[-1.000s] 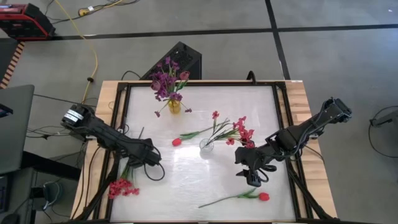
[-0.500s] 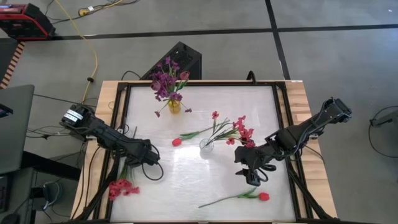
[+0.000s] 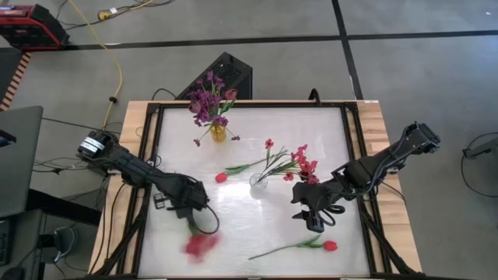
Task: Sort flowers into vase by color
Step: Put the red flowers into the transparent vase
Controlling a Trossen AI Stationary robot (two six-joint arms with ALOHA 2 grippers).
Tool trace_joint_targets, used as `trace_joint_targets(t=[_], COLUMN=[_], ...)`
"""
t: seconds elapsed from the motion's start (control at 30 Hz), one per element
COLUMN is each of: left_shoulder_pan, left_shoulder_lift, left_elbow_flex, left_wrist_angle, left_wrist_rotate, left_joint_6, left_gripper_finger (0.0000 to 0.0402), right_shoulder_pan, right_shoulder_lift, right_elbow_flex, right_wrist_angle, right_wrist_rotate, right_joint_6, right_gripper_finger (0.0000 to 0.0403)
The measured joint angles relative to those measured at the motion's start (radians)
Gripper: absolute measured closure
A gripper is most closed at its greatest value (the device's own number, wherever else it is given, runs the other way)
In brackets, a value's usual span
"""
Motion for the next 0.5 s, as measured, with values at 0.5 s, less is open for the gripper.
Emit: trace_joint_targets(t=[0.5], left_shoulder_pan=[0.019], left_shoulder_lift=[-0.155], left_elbow_flex=[0.319], left_wrist_angle=[0.347], left_wrist_rotate=[0.201], left_joint_6=[-0.242], left_gripper_finger=[0.0401], right_shoulder_pan=[0.043], right_shoulder_lift=[0.000], right_elbow_flex=[0.000], right_wrist_angle=[0.098], right_wrist_rotate=[0.008], right_joint_6=[0.010], right_gripper_finger=[0.0137])
